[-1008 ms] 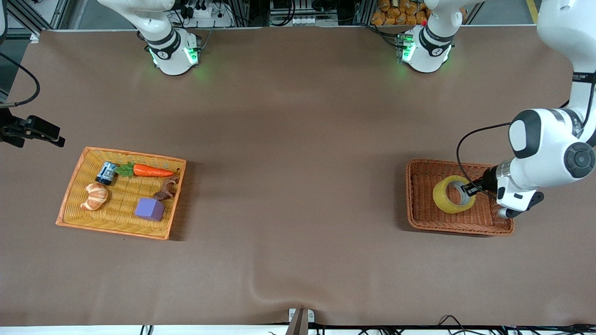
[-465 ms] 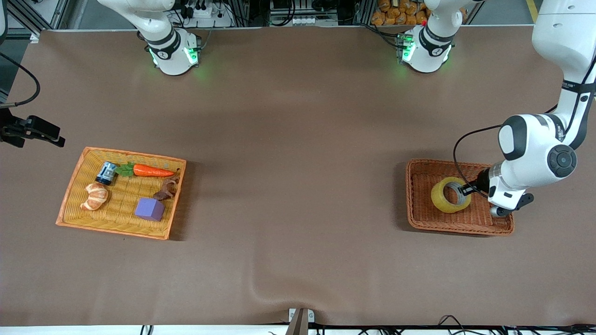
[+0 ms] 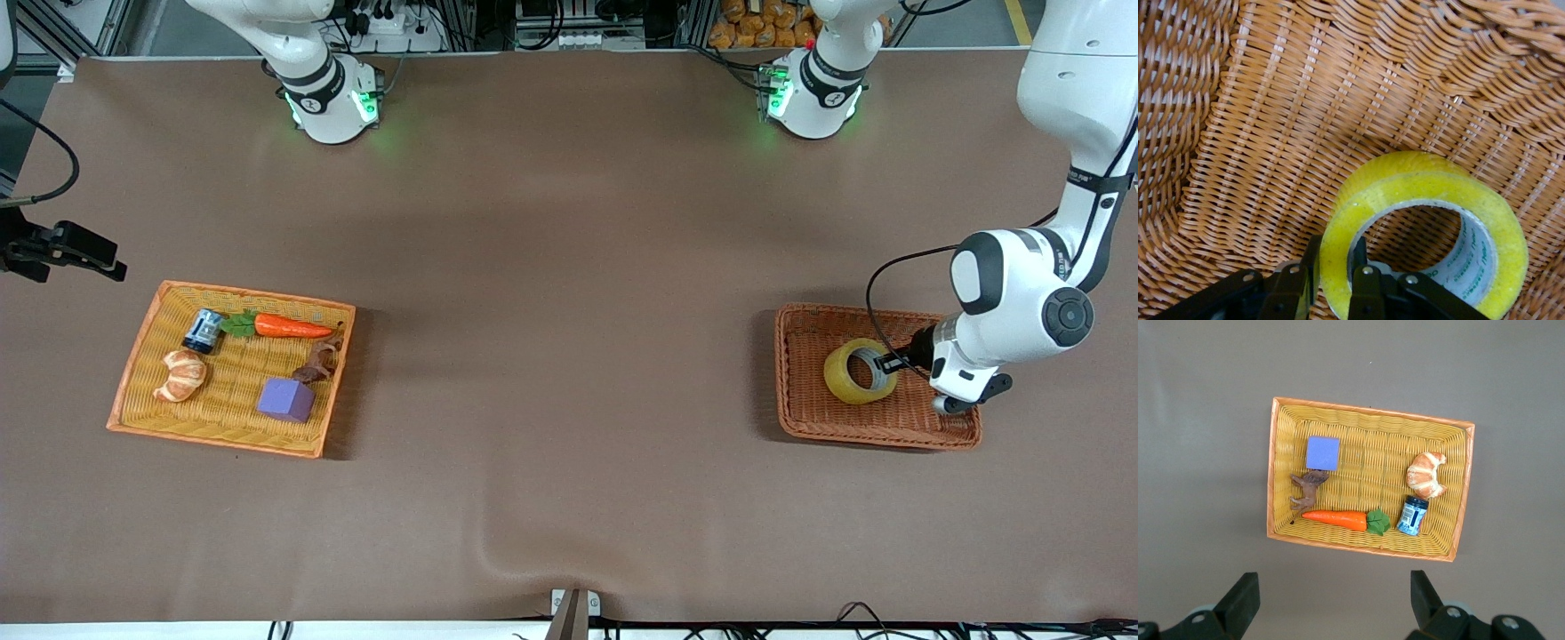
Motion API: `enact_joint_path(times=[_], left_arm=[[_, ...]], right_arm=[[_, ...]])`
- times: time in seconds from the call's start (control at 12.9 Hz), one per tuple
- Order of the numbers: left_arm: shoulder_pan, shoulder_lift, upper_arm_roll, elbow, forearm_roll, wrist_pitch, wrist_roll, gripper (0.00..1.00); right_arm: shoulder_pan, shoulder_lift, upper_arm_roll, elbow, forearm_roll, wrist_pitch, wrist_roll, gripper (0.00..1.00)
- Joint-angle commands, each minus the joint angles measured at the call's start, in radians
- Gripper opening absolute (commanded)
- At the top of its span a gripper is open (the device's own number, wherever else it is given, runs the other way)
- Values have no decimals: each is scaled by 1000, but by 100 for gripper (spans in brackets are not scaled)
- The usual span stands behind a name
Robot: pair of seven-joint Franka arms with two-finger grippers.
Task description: Transfer tape with both arms
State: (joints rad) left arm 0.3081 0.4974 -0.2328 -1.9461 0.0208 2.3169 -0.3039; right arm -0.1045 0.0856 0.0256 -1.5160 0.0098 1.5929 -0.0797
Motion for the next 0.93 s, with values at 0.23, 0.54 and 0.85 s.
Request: enact_joint_path(times=[0.23,0.54,0.85], left_arm=[[-15,-106,-14,10,124,-68,16,100],[-18,-230,-54,113,163,-271,40,100],[-17,-238,-138,376,292,-590,81,100]], right_arm=[[-3,9,7,20,9,-8,3,100],[-4,9,7,20,10,-8,1,100],[-3,9,7,20,4,-8,-2,100]])
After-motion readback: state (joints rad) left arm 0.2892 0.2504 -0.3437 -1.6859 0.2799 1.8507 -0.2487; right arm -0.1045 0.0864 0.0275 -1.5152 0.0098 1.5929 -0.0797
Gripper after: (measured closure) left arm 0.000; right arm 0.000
